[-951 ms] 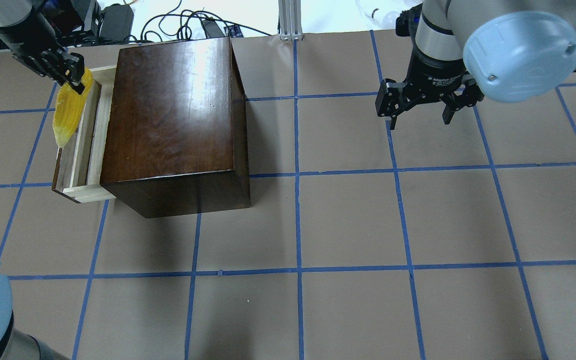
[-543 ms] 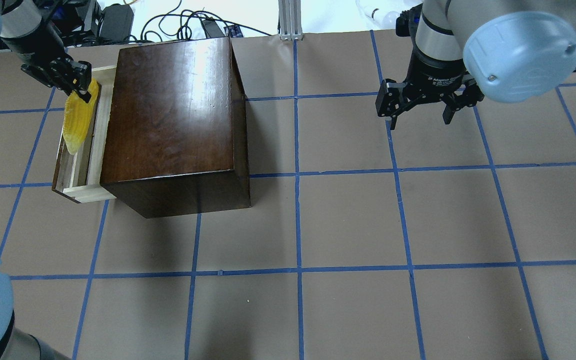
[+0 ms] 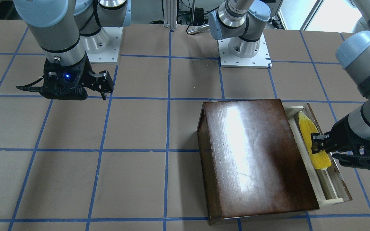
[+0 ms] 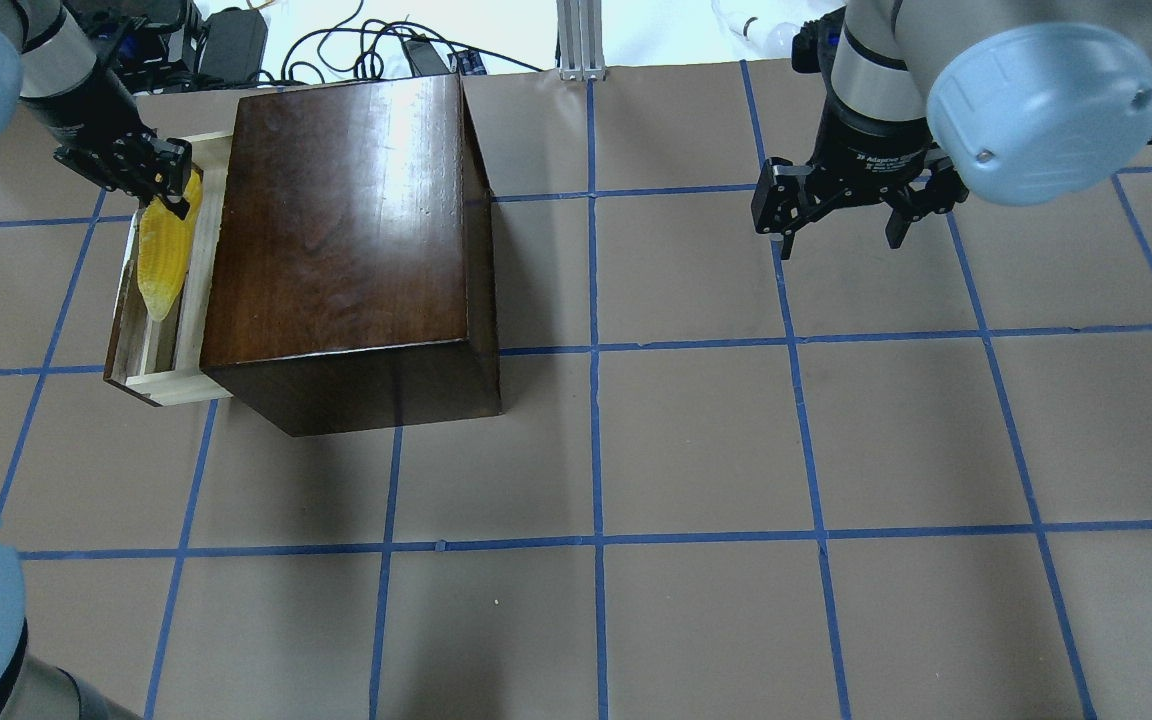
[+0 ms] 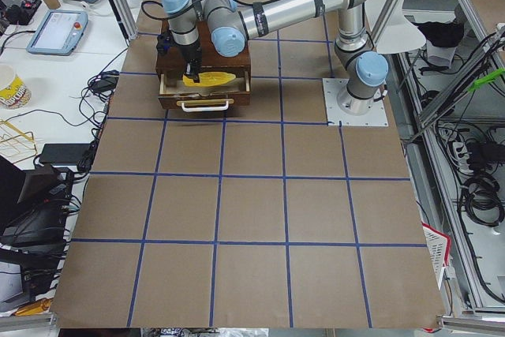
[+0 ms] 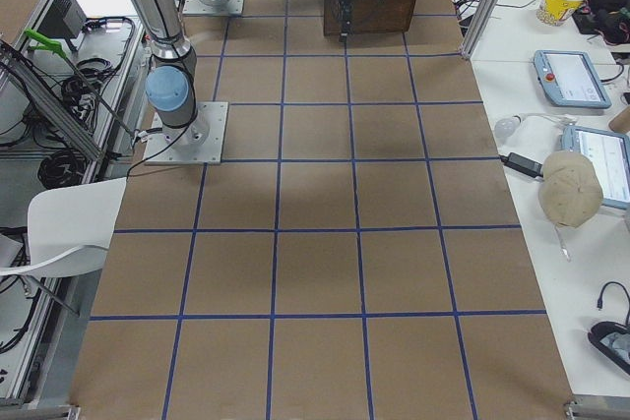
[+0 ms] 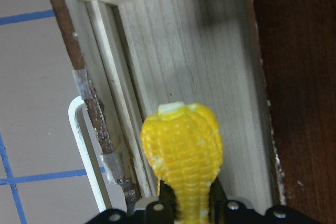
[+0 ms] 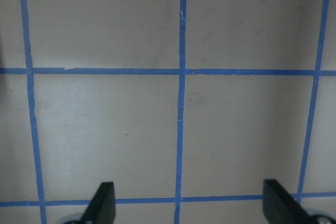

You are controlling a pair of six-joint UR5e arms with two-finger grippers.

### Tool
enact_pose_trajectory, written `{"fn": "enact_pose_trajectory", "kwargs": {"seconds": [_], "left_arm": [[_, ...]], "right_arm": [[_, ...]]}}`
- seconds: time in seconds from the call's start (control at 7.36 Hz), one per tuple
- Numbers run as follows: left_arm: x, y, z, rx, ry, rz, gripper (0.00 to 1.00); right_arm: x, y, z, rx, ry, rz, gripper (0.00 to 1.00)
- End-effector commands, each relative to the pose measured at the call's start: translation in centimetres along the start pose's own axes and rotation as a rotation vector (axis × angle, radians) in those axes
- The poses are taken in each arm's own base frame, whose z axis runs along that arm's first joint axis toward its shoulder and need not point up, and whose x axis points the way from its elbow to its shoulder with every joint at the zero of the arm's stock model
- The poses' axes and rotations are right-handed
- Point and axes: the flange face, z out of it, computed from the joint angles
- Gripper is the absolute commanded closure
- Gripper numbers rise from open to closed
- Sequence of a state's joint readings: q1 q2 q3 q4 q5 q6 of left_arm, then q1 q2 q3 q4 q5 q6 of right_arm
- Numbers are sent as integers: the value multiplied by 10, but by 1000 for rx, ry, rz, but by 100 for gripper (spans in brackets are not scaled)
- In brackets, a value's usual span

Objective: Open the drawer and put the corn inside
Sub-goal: 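Lower the corn into the drawer and open the left gripper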

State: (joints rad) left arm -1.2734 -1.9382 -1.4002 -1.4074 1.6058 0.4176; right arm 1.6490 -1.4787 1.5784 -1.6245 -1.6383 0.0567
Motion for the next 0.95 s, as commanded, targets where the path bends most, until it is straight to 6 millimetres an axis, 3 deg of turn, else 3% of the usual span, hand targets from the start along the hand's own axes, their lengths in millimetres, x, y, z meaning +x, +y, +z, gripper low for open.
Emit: {"fn": "enact_pose_trajectory", "kwargs": {"seconds": [0.0, 0.68, 0.81], "left_arm": [[0, 0, 0, 3, 0, -2, 7], [2, 13, -38, 41, -30, -9, 6], [9, 19, -57, 45, -32, -7, 6]], "right_arm": [[0, -1, 1, 0, 0, 0, 0], [0, 0, 0, 2, 0, 0, 0], [0, 0, 0, 0, 0, 0, 0]]}}
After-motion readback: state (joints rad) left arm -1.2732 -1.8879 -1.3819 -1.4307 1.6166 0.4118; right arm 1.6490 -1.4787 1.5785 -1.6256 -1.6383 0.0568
